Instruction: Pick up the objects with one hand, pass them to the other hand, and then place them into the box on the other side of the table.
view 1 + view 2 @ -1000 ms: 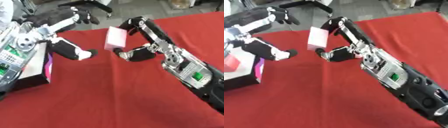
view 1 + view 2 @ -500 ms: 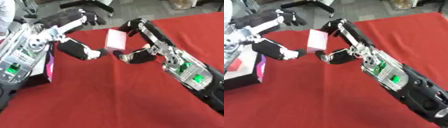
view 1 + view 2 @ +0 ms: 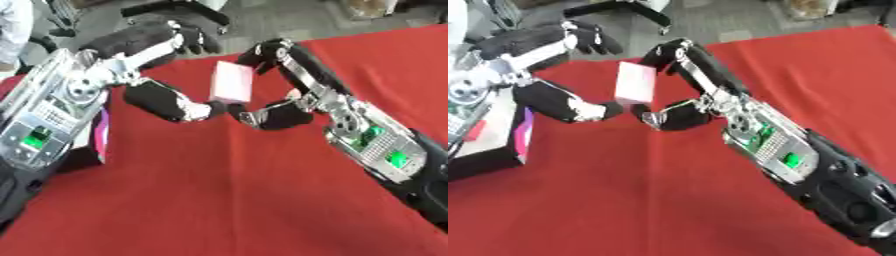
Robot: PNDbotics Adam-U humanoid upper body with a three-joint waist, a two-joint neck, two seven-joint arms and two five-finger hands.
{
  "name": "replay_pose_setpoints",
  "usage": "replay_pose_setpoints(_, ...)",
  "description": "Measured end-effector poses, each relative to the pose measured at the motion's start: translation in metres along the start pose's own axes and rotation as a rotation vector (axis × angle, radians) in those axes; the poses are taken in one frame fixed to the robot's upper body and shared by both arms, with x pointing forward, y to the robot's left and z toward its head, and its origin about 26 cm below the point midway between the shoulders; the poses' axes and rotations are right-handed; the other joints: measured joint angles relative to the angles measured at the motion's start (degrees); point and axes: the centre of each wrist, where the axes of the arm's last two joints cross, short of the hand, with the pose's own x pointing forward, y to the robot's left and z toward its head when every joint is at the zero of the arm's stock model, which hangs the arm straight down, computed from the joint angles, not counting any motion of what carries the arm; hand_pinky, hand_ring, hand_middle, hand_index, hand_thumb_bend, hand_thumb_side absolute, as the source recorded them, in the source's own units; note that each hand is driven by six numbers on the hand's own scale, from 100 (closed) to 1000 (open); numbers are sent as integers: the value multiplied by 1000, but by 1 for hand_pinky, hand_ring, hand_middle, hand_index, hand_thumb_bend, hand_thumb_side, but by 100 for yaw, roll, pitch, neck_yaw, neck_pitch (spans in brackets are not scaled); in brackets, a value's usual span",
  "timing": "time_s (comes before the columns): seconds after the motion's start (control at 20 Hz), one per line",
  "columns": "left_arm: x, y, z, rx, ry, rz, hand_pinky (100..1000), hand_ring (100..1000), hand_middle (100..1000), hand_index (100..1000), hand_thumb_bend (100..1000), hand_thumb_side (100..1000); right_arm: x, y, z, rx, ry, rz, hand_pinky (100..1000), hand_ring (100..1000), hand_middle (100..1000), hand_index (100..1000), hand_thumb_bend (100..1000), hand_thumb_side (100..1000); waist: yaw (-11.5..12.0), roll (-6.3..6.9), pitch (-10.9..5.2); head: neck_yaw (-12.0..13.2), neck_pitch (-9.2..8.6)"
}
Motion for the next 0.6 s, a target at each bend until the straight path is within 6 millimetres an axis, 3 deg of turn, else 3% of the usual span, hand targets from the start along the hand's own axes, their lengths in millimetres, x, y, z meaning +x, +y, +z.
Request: replay_pose_setpoints(0.6, 4, -2, -2, -1, 5, -12, 825, 816, 785, 868, 472, 508, 0, 1, 0, 1, -29, 8, 678, 699, 461, 562, 100, 100, -8, 0, 0, 74, 0)
